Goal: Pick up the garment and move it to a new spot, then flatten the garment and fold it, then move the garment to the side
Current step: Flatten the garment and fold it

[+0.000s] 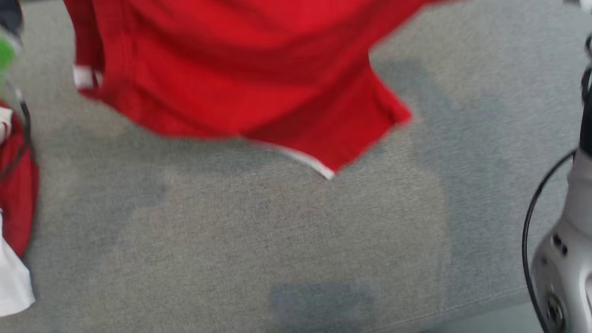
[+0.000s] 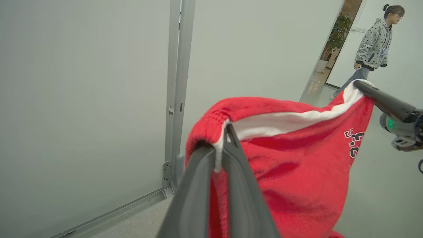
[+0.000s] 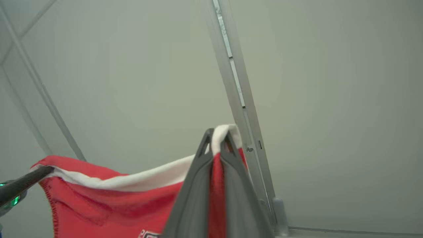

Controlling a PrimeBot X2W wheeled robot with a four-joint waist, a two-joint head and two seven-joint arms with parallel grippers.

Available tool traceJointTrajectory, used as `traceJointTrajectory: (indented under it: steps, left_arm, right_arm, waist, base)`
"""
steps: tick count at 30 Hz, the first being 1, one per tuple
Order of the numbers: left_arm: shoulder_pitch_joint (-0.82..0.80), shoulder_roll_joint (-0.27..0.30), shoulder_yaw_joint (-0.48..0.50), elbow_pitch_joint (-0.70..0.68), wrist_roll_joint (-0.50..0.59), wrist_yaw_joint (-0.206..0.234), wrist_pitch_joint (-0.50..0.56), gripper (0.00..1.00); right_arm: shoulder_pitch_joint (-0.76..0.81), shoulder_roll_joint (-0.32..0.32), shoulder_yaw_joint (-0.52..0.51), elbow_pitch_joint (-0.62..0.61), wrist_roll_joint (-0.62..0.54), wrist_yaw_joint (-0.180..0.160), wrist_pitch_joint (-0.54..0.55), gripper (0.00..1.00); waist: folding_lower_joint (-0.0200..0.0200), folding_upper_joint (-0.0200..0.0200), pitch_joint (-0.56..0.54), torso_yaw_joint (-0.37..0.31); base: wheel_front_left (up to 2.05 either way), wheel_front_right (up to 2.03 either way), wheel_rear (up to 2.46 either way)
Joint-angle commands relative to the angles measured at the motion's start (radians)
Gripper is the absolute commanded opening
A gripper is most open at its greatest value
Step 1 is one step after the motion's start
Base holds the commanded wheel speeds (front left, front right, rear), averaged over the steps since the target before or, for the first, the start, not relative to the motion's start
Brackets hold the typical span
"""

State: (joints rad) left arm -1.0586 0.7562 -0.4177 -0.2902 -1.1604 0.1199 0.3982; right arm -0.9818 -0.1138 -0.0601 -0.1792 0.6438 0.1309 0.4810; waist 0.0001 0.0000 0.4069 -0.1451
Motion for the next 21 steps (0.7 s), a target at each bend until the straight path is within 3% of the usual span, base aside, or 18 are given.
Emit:
traceJointTrajectory:
  steps: [1,6,8,12,16,21]
  left_arm:
    - [-0.076,-0.034,-0.013,0.071,0.023,-0.01,0.01,0.0]
    - [-0.334,-0.165,-0.046,0.38,0.084,-0.038,-0.022,0.0]
    - [-0.429,-0.208,-0.056,0.5,0.138,-0.06,-0.083,0.0]
    - [-0.573,-0.299,-0.055,0.694,0.236,-0.135,-0.306,0.0]
    - [-0.631,-0.37,-0.049,0.834,0.264,-0.208,-0.495,0.0]
    - [-0.528,-0.384,-0.128,0.939,0.262,-0.248,-0.575,0.0]
  right_arm:
    - [-0.078,0.017,-0.015,0.059,-0.035,0.0,0.012,0.0]
    - [-0.359,0.057,-0.057,0.299,-0.148,0.0,-0.073,0.0]
    - [-0.468,0.06,-0.061,0.396,-0.166,0.0,-0.181,0.0]
    - [-0.64,0.061,0.005,0.582,-0.182,0.0,-0.468,0.0]
    - [-0.711,0.062,0.095,0.718,-0.142,0.0,-0.676,0.0]
    - [-0.593,0.062,0.216,0.783,-0.074,0.0,-0.735,0.0]
  waist:
    - [-0.0001,0.0,0.227,0.064]
    - [-0.0001,0.0,0.288,0.082]
    - [-0.0001,0.0,0.312,0.086]
    - [-0.0001,0.0,0.346,0.084]
    - [-0.0001,0.0,0.368,0.074]
    - [-0.0001,0.0,0.39,0.058]
  base:
    - [0.0,0.0,0.0]
    - [0.0,0.0,0.0]
    - [0.0,0.0,0.0]
    - [0.0,0.0,0.0]
    - [0.0,0.0,0.0]
    - [0.0,0.0,0.0]
